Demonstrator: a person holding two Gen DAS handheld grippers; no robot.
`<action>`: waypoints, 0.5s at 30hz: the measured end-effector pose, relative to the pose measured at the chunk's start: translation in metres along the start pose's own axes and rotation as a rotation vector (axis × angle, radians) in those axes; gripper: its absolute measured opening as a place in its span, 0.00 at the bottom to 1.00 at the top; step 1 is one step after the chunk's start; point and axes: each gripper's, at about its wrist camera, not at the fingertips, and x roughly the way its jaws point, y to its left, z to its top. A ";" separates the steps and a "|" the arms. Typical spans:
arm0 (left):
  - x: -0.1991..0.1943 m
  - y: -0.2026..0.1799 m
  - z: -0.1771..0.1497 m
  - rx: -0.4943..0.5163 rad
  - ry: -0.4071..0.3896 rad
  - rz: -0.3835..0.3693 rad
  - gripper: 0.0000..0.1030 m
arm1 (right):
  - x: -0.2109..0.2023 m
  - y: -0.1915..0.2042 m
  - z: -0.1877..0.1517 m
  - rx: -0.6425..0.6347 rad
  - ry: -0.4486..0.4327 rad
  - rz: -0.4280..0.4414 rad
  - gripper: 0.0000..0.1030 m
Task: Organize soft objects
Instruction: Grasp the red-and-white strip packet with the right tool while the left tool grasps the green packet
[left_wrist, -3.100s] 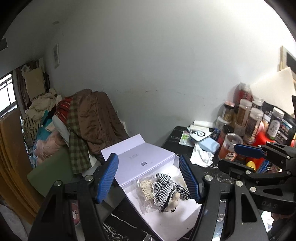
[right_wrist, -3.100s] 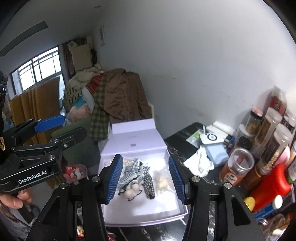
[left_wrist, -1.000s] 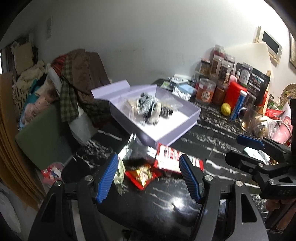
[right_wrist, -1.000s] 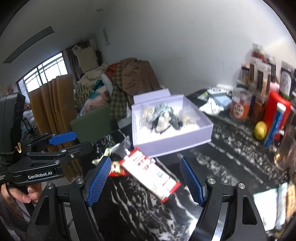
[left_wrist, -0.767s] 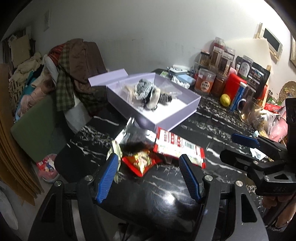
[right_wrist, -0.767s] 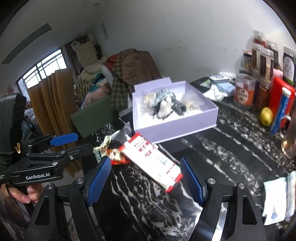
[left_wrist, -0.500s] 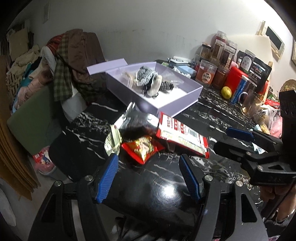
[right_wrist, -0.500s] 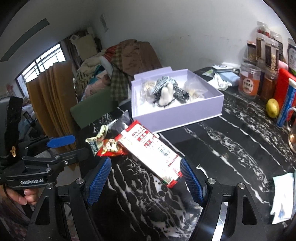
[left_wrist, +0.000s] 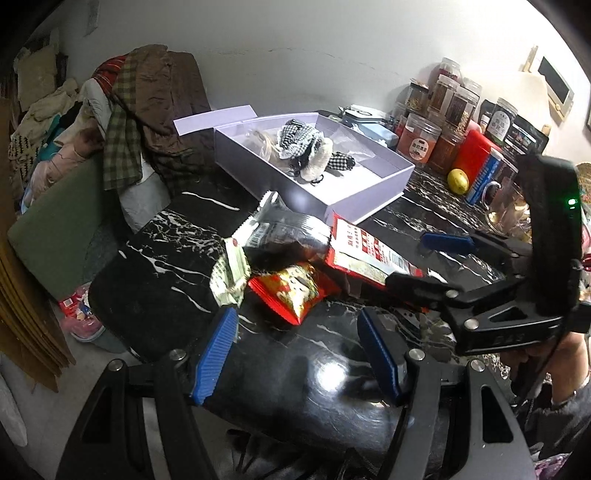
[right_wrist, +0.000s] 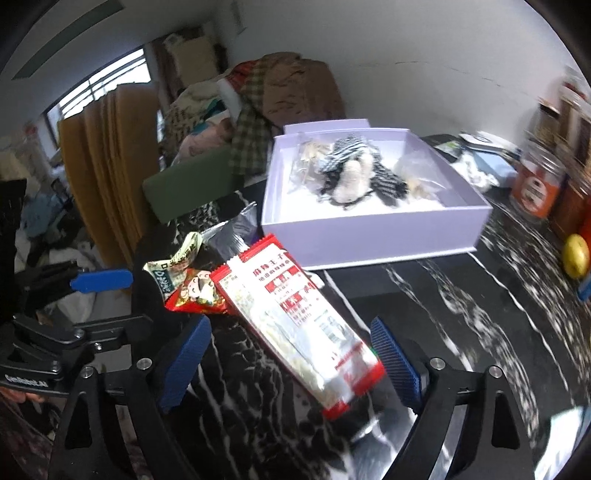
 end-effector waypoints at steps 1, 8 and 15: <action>0.000 0.001 0.001 -0.005 -0.004 0.003 0.66 | 0.004 0.000 0.001 -0.010 0.011 0.011 0.87; 0.005 0.013 0.010 -0.032 -0.008 0.020 0.66 | 0.032 -0.004 0.008 -0.071 0.090 0.050 0.87; 0.009 0.028 0.018 -0.074 -0.018 0.065 0.66 | 0.043 -0.005 0.006 -0.120 0.129 0.066 0.87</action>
